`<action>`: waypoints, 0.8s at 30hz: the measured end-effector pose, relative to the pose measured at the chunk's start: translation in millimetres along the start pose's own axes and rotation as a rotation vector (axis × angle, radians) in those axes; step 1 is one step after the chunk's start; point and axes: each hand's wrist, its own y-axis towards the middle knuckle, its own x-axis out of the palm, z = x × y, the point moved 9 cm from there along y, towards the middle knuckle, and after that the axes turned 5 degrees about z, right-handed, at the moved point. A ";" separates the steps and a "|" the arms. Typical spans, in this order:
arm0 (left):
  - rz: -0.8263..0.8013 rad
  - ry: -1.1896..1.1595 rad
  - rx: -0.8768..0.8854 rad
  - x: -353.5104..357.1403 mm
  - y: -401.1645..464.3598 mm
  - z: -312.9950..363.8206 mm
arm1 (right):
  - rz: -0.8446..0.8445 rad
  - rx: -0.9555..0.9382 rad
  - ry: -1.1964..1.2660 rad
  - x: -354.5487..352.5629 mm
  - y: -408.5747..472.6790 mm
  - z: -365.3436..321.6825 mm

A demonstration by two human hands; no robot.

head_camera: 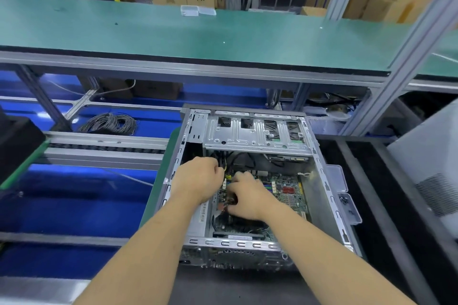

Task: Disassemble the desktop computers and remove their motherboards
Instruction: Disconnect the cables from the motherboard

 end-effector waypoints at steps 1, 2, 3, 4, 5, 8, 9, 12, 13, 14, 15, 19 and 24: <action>0.004 -0.007 0.000 -0.1 0.5 -0.4 | 0.019 0.038 0.072 -1.5 1.0 4.9; 0.002 -0.013 -0.001 -0.1 1.6 -0.3 | 0.033 0.080 0.156 -3.1 1.6 9.4; -0.003 -0.014 0.002 0.2 3.1 0.2 | 0.055 0.114 0.233 -4.7 3.0 13.0; -0.008 -0.011 0.007 0.6 4.6 0.9 | 0.092 0.147 0.284 -8.3 4.6 15.4; -0.011 -0.007 0.011 1.1 5.7 1.2 | 0.142 0.174 0.339 -11.5 6.5 18.0; -0.008 0.003 0.015 1.6 5.9 1.3 | 0.293 0.306 0.478 -25.4 4.8 34.3; -0.008 0.008 0.012 1.7 5.9 0.9 | 0.317 0.323 0.465 -28.9 3.3 38.2; -0.015 0.014 0.008 3.3 6.7 -0.1 | 0.362 0.237 0.147 -45.5 -2.4 27.4; -0.016 0.018 0.009 3.8 6.9 -0.3 | 0.365 0.143 0.109 -47.8 -2.1 15.2; -0.017 0.021 0.010 4.3 7.0 -0.5 | 0.347 0.038 0.085 -48.0 -2.8 0.0; -0.015 0.023 0.009 4.7 7.1 -0.9 | 0.314 -0.070 0.050 -45.6 -4.6 -16.1; -0.012 0.015 0.007 5.6 7.0 -1.1 | 0.037 -0.282 -0.277 -6.9 -9.4 -39.1; -0.030 0.022 0.002 7.2 7.1 -2.0 | 0.019 -0.260 -0.262 -1.7 -2.7 -39.9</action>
